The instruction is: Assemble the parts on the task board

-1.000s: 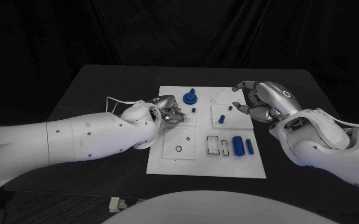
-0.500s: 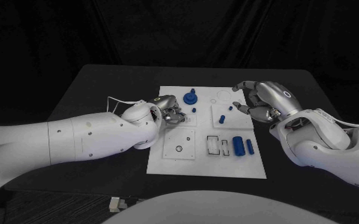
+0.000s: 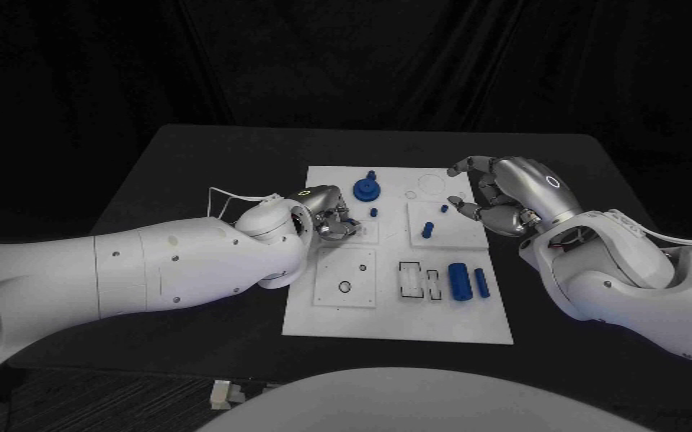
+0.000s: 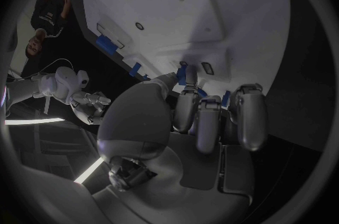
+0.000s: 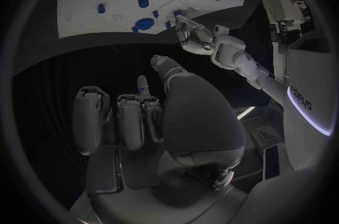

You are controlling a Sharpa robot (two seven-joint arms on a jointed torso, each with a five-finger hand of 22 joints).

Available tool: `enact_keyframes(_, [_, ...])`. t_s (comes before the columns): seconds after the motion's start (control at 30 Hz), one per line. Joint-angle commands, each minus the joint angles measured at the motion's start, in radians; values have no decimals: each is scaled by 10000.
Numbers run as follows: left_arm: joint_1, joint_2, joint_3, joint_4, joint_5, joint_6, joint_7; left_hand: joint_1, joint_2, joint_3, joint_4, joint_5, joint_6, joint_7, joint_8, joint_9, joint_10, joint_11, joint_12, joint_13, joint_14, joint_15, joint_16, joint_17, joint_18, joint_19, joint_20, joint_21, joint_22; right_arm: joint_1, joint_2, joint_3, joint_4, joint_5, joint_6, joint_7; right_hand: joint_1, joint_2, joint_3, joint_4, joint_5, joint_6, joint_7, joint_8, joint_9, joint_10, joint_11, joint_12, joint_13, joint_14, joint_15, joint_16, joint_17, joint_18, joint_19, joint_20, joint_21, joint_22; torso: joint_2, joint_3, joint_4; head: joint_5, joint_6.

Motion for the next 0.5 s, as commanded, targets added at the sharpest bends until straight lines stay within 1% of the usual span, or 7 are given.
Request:
enact_keyframes(0.03, [-62,33,-41,-29,62,413,48,-104,18,1,74,-60,32,22,-68,-6,-59,-3,-61,72,848,-15,-47,2357,43,-49,14,-52,1967,-25,2,5,11,-43,-156,3,73,-17,0,50,26,51,5,48,-9,749,-32,-61,2181,779,-73,-69,1343,123,202,-65,-43,2007,2,-1,0,5,-2])
enact_keyframes(0.43, [-75,2,-41,-23,62,568,-86,-46,-24,-33,64,-176,21,14,-87,-13,-56,-7,-52,81,846,-13,-49,2354,46,-56,18,-65,1964,-28,-7,5,9,-43,-140,7,73,-17,0,50,26,51,5,48,-9,749,-32,-61,2181,779,-73,-69,1343,123,202,-65,-43,2007,2,-1,0,0,-2])
enact_keyframes(0.5, [-77,-13,-41,-13,62,642,-137,-26,-111,-106,56,-308,57,14,-72,-5,-2,-8,35,165,855,-15,-39,2368,40,-37,19,-37,1973,-28,-8,5,9,-43,-135,9,73,-17,0,50,26,51,5,48,-9,749,-32,-61,2181,779,-73,-69,1343,123,202,-65,-43,2007,-2,1,1,4,-2])
